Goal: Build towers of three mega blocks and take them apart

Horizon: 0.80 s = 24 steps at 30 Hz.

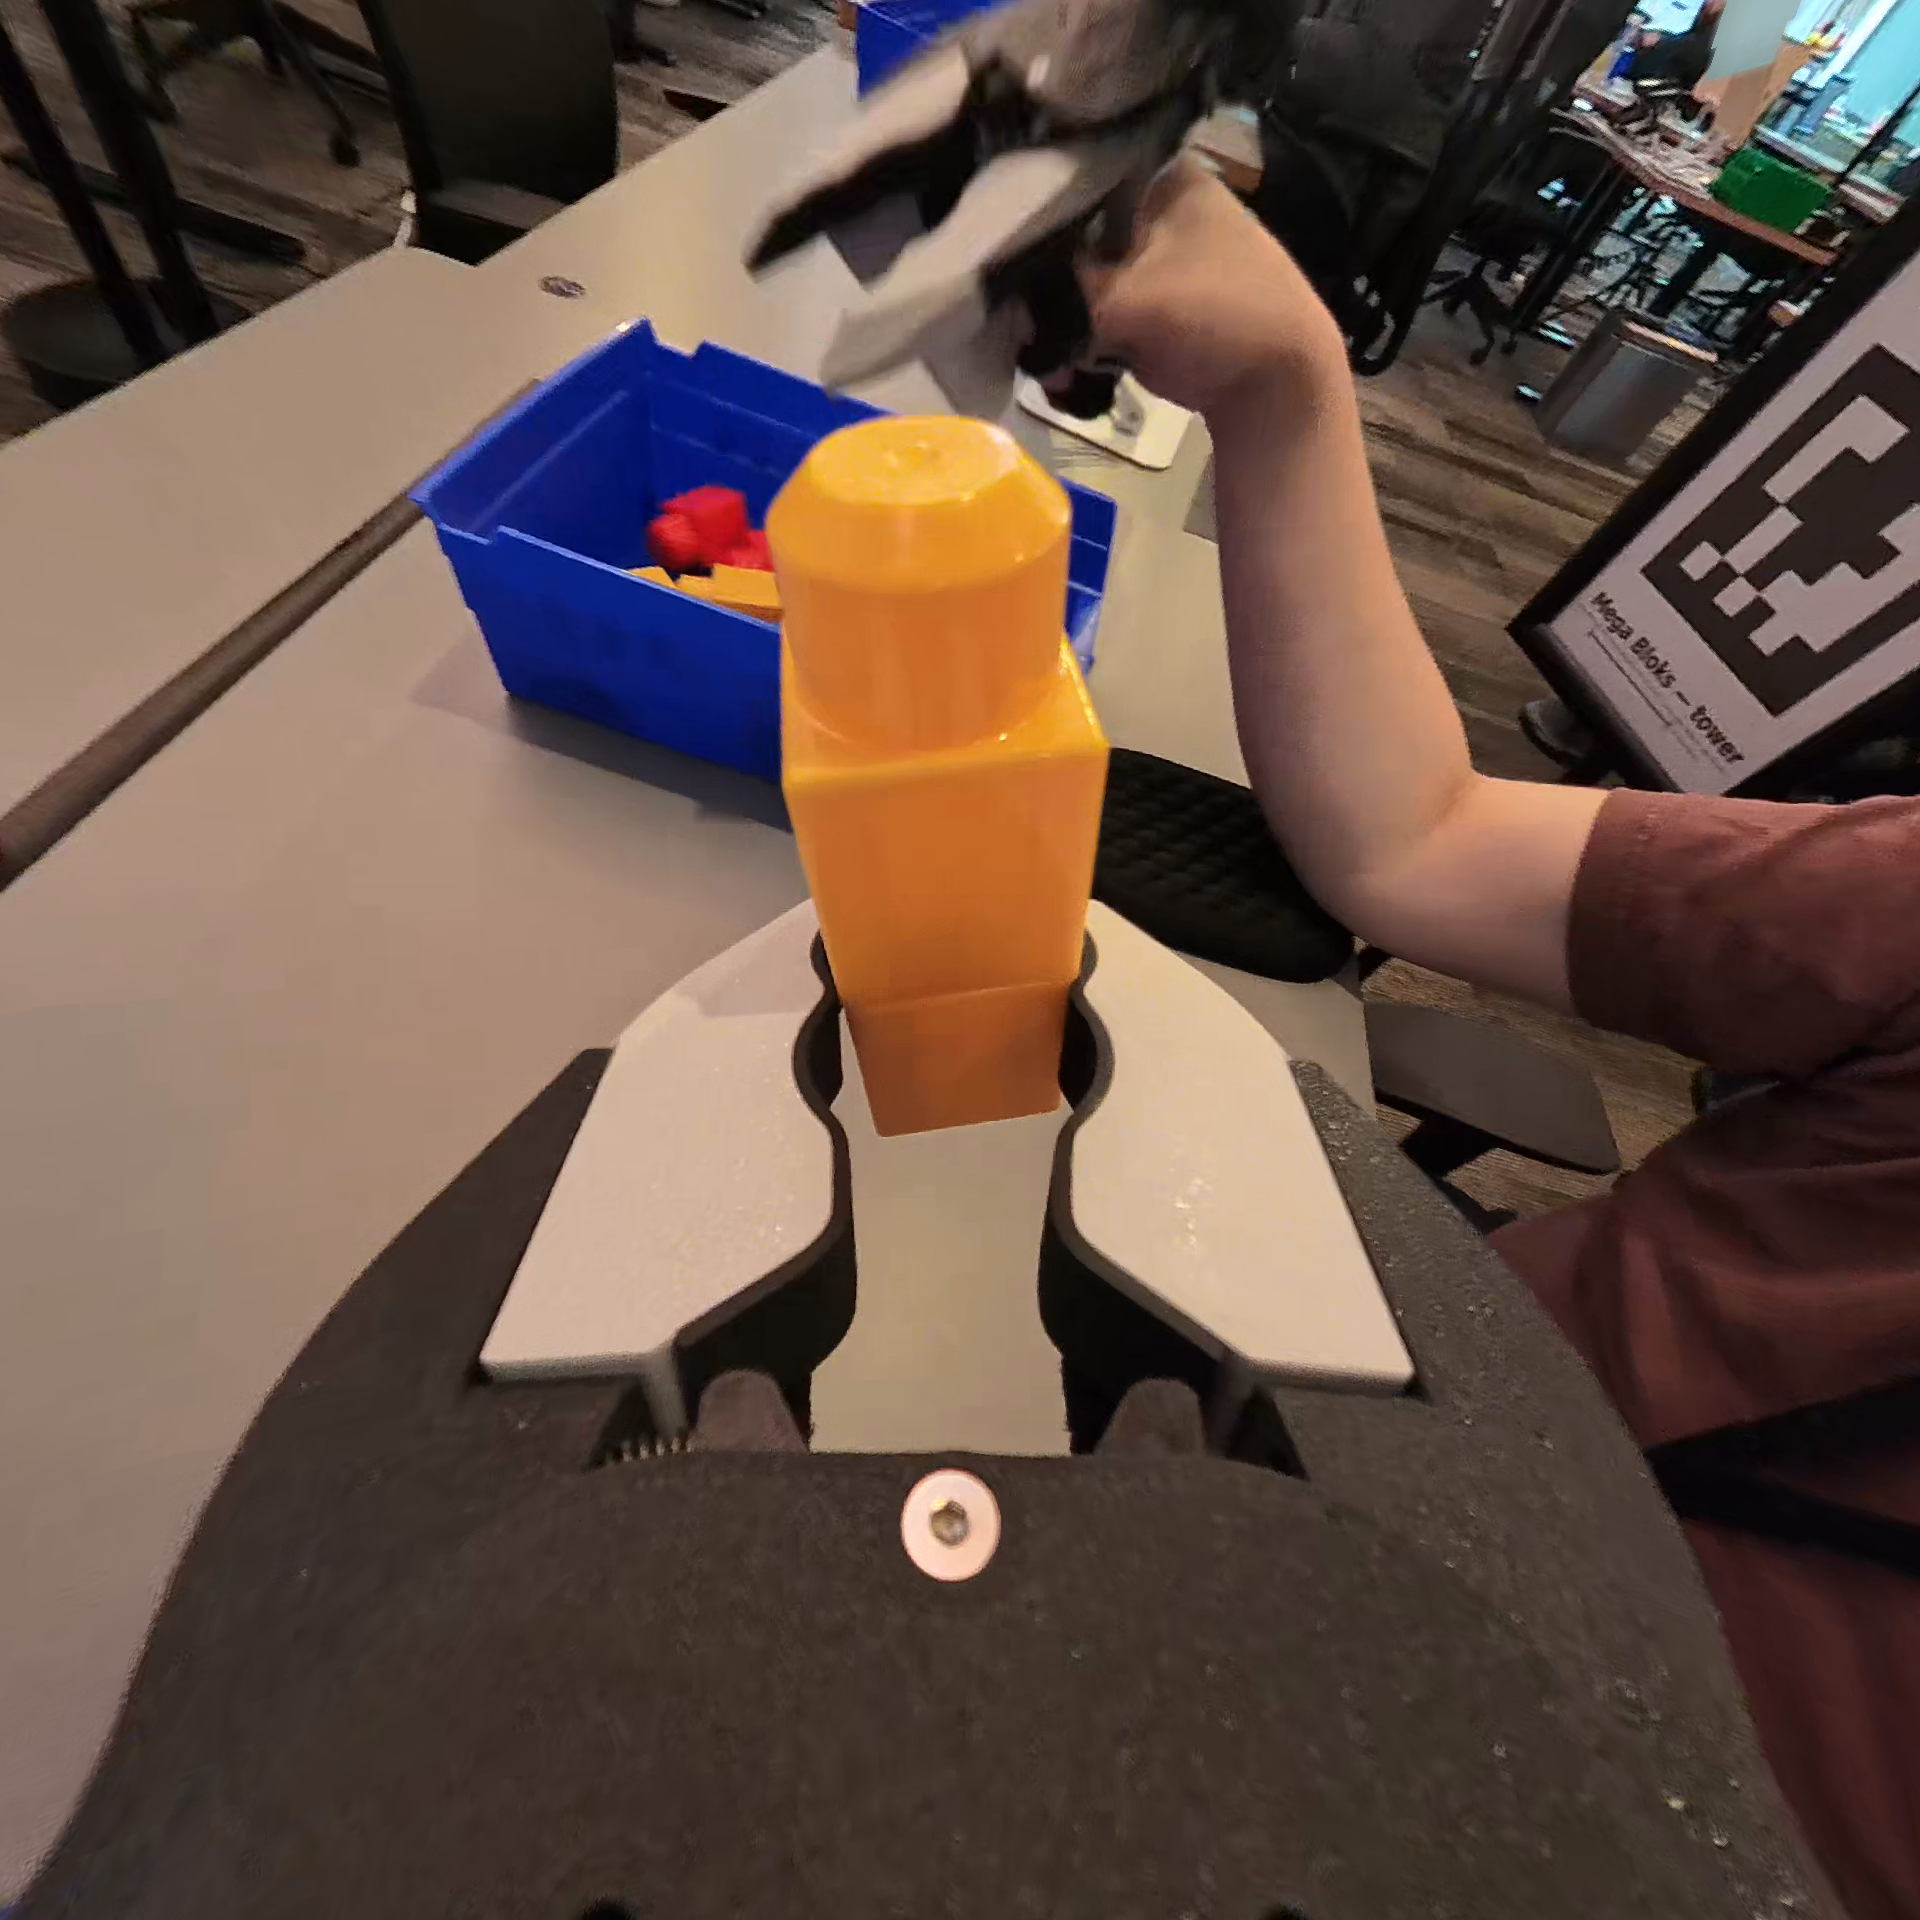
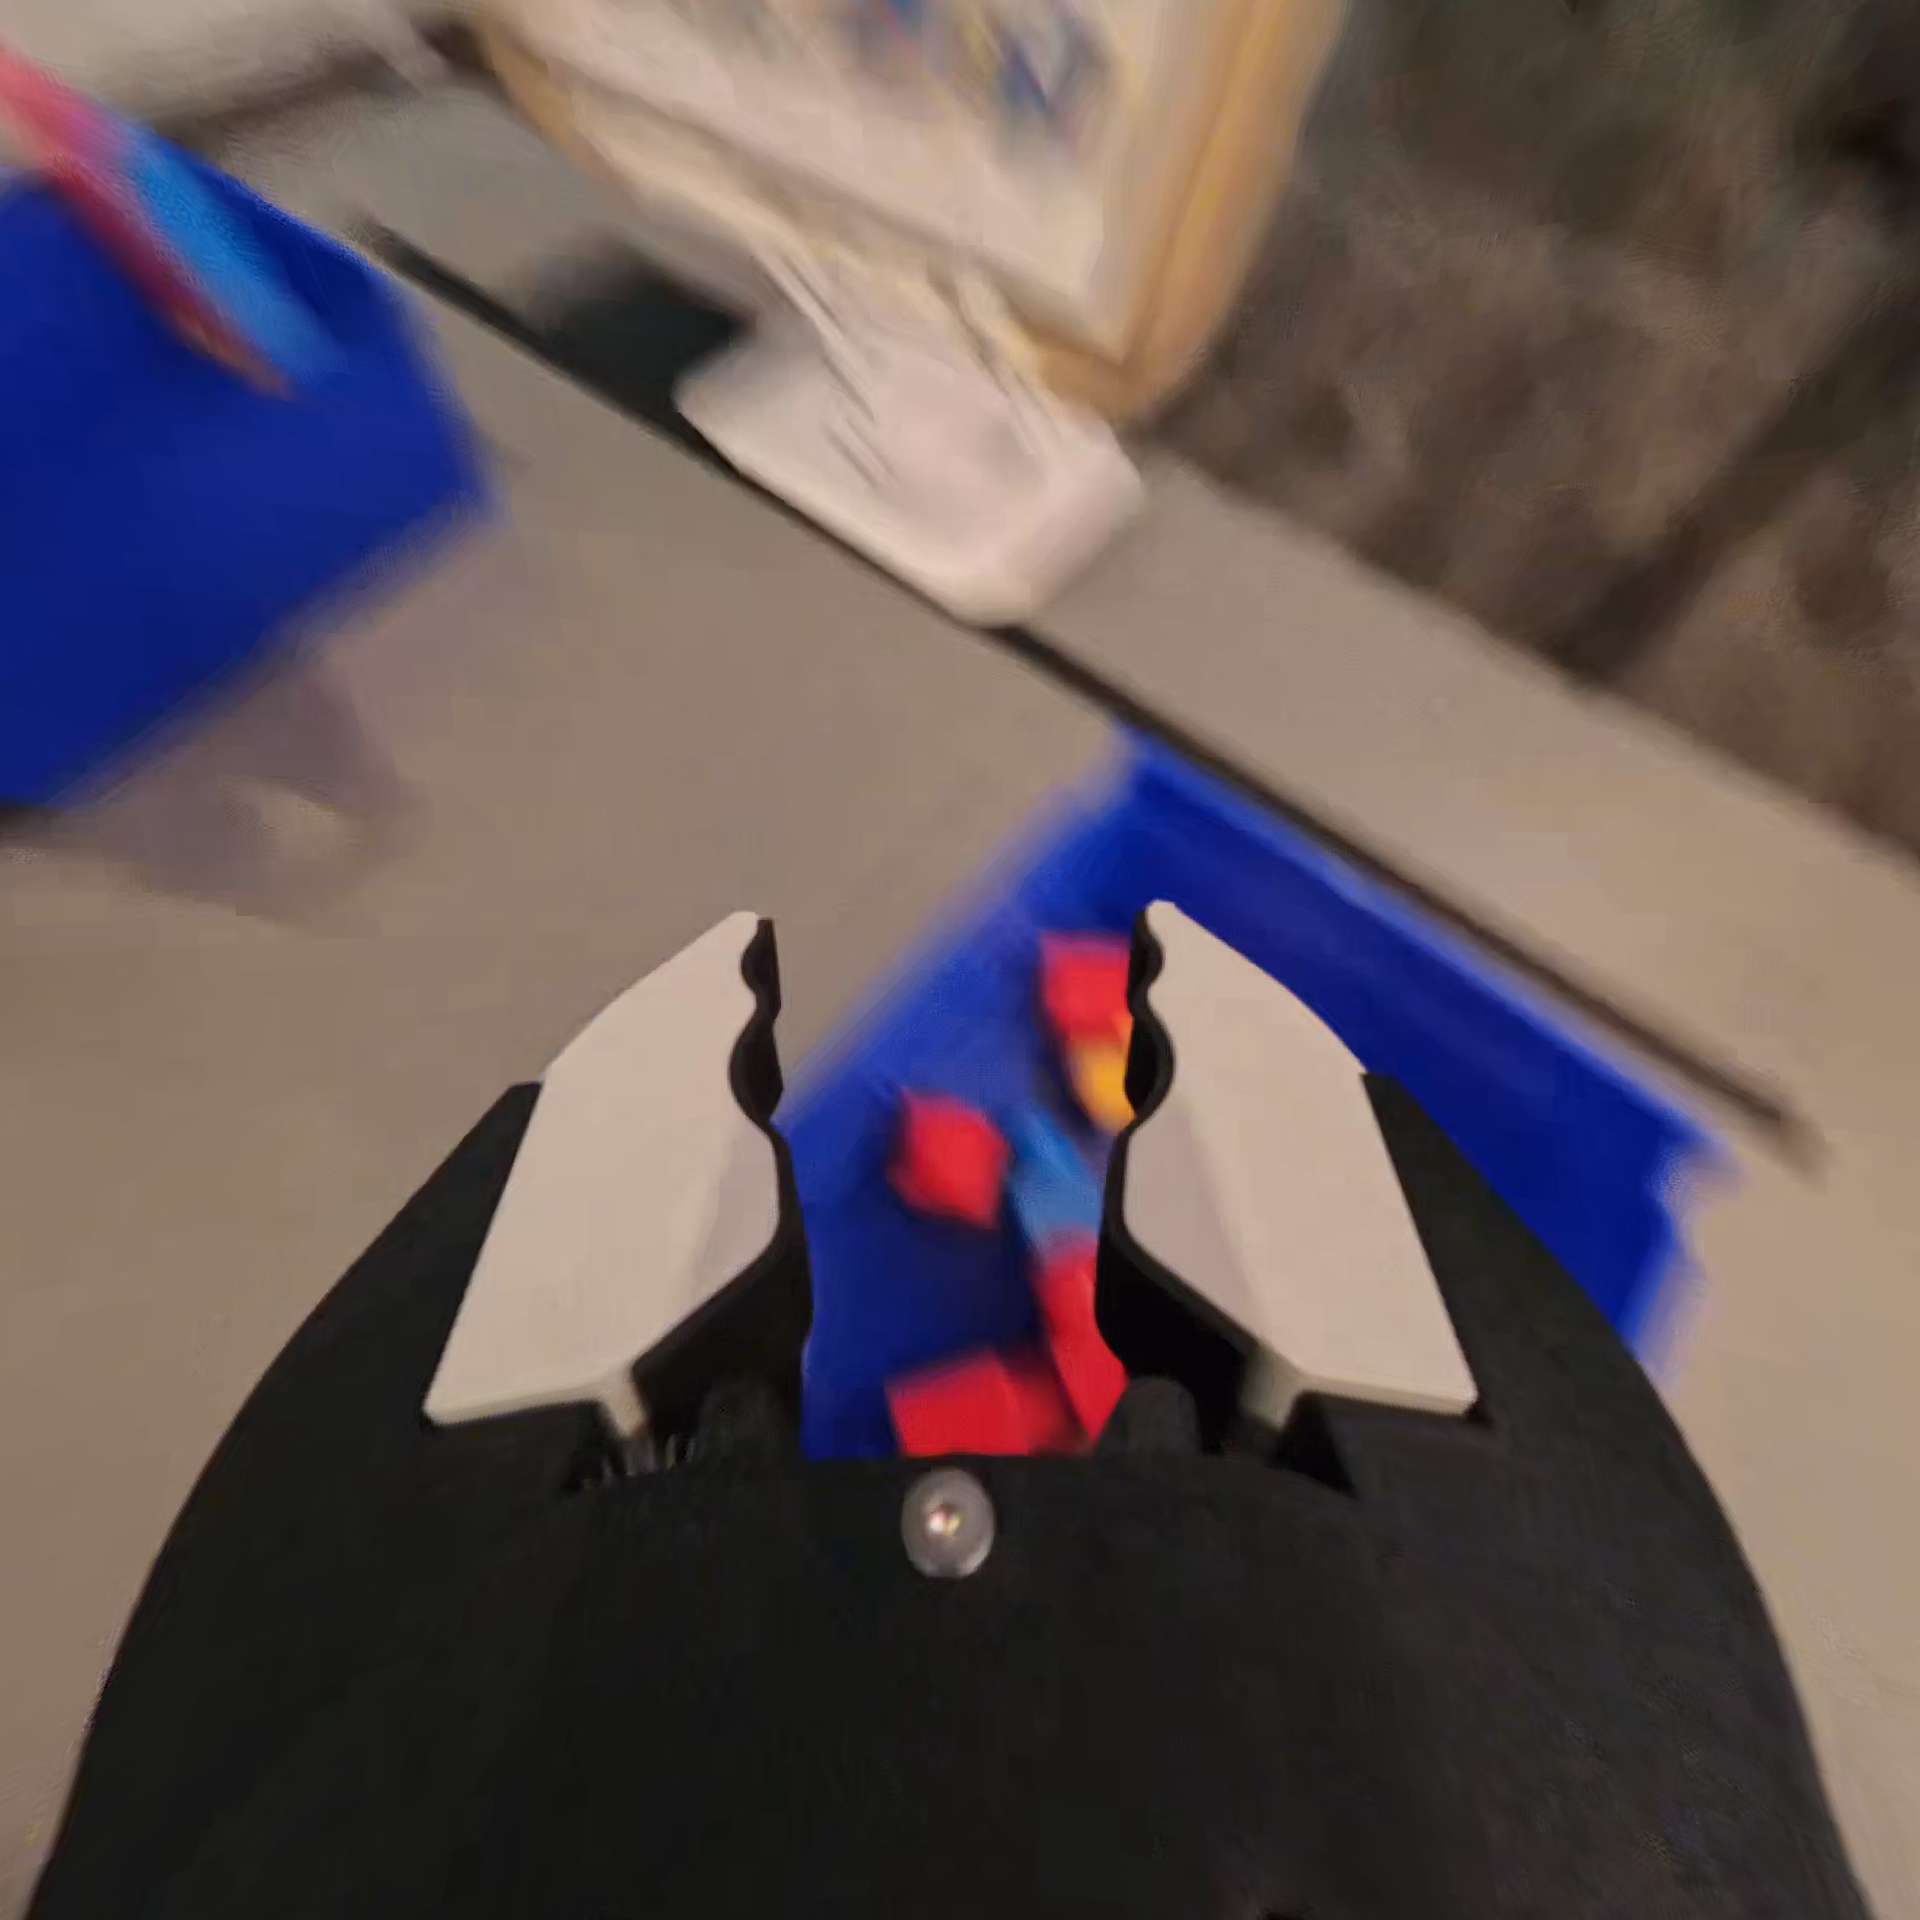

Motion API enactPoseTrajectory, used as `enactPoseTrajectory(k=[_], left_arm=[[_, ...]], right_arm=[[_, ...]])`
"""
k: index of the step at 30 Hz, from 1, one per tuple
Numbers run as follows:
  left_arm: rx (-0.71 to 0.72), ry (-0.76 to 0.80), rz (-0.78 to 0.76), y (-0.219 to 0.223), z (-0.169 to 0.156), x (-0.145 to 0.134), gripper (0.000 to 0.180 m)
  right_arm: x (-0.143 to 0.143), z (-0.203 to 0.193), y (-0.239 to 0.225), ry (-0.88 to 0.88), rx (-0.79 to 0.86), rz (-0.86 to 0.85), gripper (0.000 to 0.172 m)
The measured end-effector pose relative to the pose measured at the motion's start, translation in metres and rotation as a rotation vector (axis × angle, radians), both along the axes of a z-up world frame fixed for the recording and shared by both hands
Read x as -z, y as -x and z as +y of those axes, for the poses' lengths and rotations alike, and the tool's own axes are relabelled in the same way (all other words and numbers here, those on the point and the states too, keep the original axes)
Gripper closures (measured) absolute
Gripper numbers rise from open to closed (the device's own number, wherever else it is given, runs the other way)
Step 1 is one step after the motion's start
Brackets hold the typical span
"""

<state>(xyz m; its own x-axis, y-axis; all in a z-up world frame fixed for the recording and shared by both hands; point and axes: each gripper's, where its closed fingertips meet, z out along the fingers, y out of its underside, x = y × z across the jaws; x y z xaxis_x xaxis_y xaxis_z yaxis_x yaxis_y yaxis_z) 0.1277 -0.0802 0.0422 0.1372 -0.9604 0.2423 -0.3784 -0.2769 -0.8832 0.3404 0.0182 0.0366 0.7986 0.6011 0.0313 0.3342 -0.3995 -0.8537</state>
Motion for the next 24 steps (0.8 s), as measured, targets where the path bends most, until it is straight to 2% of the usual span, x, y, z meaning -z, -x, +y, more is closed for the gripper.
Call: enactPoseTrajectory(k=[2, 4, 7, 10, 11, 13, 15, 18, 24], left_arm=[[0.037, 0.016, 0.0, -0.004, -0.007, 0.002, 0.141], [0.062, 0.031, -0.008, -0.006, -0.013, 0.001, 0.141], [0.087, 0.032, 0.0, -0.008, -0.019, 0.003, 0.142], [0.105, 0.034, 0.016, -0.01, -0.023, 0.007, 0.142], [0.117, 0.037, 0.017, -0.012, -0.025, 0.008, 0.142], [0.128, 0.032, 0.018, -0.014, -0.026, 0.01, 0.142], [0.11, 0.025, -0.004, -0.016, -0.022, 0.009, 0.141], [0.093, 0.097, -0.065, -0.022, -0.018, 0.008, 0.136], [0.092, 0.145, -0.105, -0.027, -0.014, 0.009, 0.141]], right_arm=[[-0.057, -0.034, 0.088, -0.164, -0.317, 0.252, 0.106], [-0.085, -0.069, 0.151, -0.244, -0.555, 0.447, 0.107], [-0.073, -0.077, 0.199, -0.168, -0.644, 0.503, 0.098], [-0.061, -0.1, 0.223, -0.009, -0.827, 0.61, 0.101], [-0.058, -0.102, 0.227, 0.024, -0.844, 0.622, 0.108], [-0.05, -0.103, 0.23, 0.043, -0.878, 0.584, 0.134], [-0.05, -0.101, 0.228, 0.055, -0.876, 0.606, 0.135], [-0.053, -0.092, 0.224, 0.033, -0.837, 0.632, 0.135], [-0.053, -0.086, 0.221, 0.06, -0.794, 0.634, 0.136]])
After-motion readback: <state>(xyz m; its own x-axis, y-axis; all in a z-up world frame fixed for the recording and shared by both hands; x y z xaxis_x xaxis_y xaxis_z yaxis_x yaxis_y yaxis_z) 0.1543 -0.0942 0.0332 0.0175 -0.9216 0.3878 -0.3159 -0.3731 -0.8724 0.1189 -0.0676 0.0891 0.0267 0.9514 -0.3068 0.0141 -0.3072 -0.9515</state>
